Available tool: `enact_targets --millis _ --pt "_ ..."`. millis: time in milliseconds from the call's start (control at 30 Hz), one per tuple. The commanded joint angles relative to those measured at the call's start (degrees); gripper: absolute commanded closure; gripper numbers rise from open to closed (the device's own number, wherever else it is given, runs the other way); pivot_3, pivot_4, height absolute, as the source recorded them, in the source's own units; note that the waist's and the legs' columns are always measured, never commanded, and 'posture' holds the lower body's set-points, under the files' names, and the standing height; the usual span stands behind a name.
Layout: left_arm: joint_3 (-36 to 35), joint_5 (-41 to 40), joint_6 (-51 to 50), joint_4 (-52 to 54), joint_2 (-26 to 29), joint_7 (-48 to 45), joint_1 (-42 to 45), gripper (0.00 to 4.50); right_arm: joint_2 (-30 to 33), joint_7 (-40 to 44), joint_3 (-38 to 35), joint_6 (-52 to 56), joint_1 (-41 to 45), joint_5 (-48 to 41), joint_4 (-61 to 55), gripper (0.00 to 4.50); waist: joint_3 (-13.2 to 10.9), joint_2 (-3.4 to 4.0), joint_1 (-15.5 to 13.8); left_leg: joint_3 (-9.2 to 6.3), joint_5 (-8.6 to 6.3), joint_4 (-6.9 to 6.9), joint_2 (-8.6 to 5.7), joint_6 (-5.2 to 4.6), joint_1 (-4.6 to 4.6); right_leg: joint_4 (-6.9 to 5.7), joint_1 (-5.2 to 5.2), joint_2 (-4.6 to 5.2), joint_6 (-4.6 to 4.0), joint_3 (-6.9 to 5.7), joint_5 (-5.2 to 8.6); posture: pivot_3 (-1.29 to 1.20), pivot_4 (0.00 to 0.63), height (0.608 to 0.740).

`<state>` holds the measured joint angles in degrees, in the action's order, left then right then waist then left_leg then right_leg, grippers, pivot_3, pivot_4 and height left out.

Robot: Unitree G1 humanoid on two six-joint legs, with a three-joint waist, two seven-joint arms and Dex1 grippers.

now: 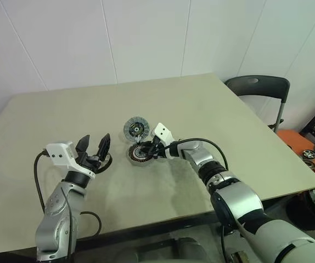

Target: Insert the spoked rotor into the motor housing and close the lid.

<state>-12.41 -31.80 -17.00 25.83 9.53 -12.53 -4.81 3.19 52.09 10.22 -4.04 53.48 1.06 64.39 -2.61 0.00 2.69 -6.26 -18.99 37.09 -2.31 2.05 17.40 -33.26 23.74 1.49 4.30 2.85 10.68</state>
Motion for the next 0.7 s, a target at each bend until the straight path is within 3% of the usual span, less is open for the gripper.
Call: enact_targets --millis 33,700 --pt "-0.12 -0.39 0.41 0.94 0.37 -0.55 0.76 0.51 -0.77 2.92 -0.84 0.19 1.49 -1.35 -4.67 3.82 0.0 0.0 0.0 0.0 0.0 0.0 0.0 0.0 0.0 -0.01 0.0 0.0 0.05 0.0 -0.01 0.0 0.0 0.74" --pt "0.15 0.06 0.83 1.6 -0.41 0.16 0.09 0.51 -0.55 2.48 1.46 -2.52 0.58 2.89 -3.3 3.82 0.01 -0.02 -0.08 0.01 0.0 0.01 0.0 0.0 0.0 -0.02 0.0 0.01 -0.02 0.0 -0.07 0.0 0.0 0.74"
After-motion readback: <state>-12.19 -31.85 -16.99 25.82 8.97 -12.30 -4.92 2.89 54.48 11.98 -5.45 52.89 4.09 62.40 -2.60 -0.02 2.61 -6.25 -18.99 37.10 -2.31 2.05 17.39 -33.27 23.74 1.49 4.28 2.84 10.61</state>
